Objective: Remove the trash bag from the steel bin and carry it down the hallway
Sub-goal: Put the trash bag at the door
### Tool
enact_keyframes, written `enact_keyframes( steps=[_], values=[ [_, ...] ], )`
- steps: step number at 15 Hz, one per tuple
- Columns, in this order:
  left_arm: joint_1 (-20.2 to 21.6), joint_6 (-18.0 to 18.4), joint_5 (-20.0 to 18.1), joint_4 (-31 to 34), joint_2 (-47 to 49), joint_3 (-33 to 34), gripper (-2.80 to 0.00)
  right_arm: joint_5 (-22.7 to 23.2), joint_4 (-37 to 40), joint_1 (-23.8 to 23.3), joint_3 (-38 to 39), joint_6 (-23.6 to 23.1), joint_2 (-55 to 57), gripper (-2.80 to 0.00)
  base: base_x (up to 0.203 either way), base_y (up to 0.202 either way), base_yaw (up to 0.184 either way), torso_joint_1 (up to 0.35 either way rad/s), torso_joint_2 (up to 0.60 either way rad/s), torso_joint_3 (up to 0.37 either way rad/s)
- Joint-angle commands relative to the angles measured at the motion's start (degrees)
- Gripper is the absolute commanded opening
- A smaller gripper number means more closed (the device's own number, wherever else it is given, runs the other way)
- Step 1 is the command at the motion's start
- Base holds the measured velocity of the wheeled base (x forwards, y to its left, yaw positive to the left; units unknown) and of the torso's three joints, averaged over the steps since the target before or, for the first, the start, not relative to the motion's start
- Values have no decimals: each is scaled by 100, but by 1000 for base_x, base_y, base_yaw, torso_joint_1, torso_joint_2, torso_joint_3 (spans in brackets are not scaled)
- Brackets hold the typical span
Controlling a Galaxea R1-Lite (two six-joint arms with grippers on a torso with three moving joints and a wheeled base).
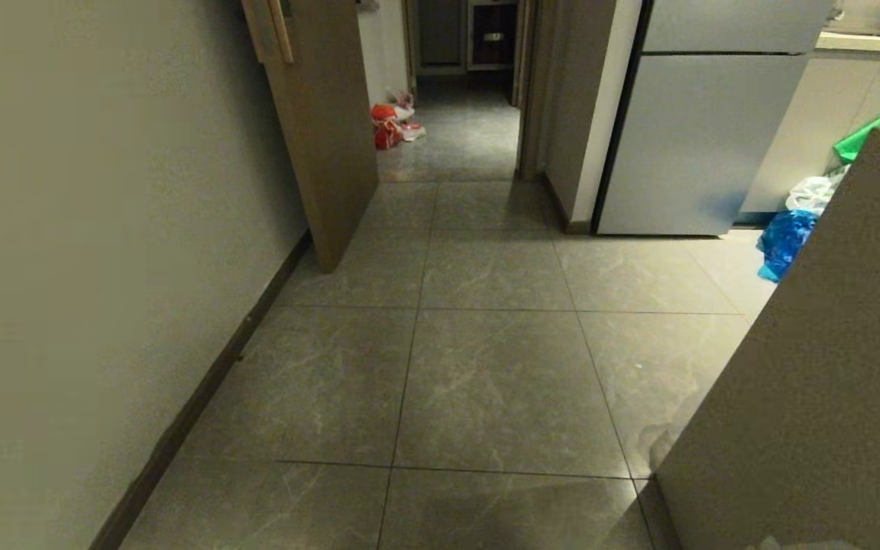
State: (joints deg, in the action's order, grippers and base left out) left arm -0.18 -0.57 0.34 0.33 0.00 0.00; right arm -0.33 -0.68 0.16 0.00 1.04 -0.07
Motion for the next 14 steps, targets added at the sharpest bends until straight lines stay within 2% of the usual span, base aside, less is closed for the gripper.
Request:
enact_keyframes(
  steps=[1,14],
  values=[
    [1,-4,10,2,0,9,-280,6,-2,2,18,2,-1,-280,193,0,2,-2,6,2],
    [1,5,9,2,0,9,-280,6,-2,2,18,2,-1,-280,191,0,1,2,2,3]
  ],
)
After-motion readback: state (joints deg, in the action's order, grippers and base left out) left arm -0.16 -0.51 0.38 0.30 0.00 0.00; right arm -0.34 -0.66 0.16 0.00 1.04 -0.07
